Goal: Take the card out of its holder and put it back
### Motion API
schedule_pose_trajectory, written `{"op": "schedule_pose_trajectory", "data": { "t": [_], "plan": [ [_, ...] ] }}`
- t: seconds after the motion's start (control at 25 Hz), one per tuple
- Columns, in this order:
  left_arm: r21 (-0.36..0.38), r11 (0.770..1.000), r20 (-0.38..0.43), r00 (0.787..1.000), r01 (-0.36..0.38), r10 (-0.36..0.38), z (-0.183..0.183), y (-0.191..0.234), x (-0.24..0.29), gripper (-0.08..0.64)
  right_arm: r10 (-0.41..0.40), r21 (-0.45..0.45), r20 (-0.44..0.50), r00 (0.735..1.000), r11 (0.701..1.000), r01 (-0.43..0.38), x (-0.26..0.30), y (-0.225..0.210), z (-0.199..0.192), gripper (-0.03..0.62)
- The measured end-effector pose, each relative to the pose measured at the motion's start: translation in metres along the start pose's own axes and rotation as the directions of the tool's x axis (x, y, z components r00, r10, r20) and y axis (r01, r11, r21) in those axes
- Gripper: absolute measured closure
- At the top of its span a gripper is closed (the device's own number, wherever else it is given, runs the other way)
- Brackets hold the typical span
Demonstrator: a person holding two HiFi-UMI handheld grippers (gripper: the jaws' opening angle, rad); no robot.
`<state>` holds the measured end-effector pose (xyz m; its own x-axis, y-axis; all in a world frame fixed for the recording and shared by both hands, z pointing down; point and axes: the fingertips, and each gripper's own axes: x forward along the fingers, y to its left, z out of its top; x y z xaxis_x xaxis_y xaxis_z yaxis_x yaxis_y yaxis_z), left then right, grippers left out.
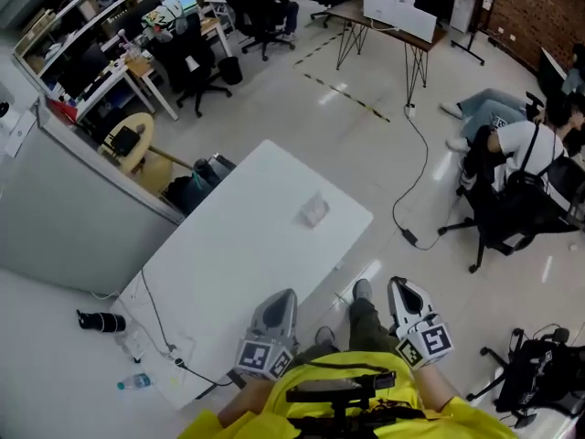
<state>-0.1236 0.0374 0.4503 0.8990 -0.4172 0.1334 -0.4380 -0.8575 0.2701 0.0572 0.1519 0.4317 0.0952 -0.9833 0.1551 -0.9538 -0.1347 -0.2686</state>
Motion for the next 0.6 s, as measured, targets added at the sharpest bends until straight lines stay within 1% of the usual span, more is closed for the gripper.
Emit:
{"op": "schedule_pose_trajectory", "data": {
  "t": [0.08,0.16,0.24,0.28,0.36,0.4,0.44,0.48,0.52,0.6],
  "plan": [
    [0.003,0.997,0.013,0.997,-0.073,0.073,0.005,0.018,0.007,0.554,0.079,-0.001,-0.022,0.997,0.997,-0.079,0.036,-0.001,0.001,0.586],
    [-0.001,0.988,0.027,0.987,-0.156,0.156,0.012,0.038,0.017,0.554,0.162,-0.007,-0.048,0.986,0.987,-0.163,0.073,-0.001,0.005,0.586],
    [-0.022,0.972,0.047,0.970,-0.236,0.237,0.022,0.055,0.028,0.554,0.246,-0.032,-0.079,0.966,0.968,-0.249,0.108,-0.001,0.012,0.586],
    [-0.035,0.962,0.060,0.961,-0.270,0.271,0.027,0.061,0.034,0.554,0.290,-0.052,-0.095,0.952,0.954,-0.296,0.125,-0.001,0.015,0.585],
    [-0.053,0.945,0.079,0.942,-0.324,0.327,0.032,0.071,0.048,0.554,0.385,-0.093,-0.128,0.914,0.913,-0.397,0.157,-0.004,0.017,0.584],
    [-0.060,0.936,0.081,0.932,-0.348,0.352,0.032,0.075,0.056,0.554,0.435,-0.105,-0.148,0.888,0.886,-0.451,0.173,-0.007,0.016,0.577],
    [-0.066,0.925,0.081,0.922,-0.373,0.378,0.031,0.080,0.065,0.554,0.481,-0.111,-0.172,0.860,0.858,-0.502,0.189,-0.012,0.014,0.528],
    [-0.073,0.914,0.080,0.911,-0.400,0.405,0.029,0.084,0.072,0.554,0.516,-0.113,-0.198,0.833,0.833,-0.542,0.205,-0.018,0.011,0.509],
    [-0.081,0.901,0.080,0.898,-0.427,0.433,0.027,0.087,0.079,0.554,0.540,-0.115,-0.221,0.812,0.813,-0.571,0.219,-0.026,0.008,0.509],
    [-0.098,0.873,0.085,0.870,-0.478,0.486,0.023,0.092,0.087,0.554,0.565,-0.129,-0.256,0.785,0.784,-0.607,0.244,-0.039,0.004,0.509]
  ]
}}
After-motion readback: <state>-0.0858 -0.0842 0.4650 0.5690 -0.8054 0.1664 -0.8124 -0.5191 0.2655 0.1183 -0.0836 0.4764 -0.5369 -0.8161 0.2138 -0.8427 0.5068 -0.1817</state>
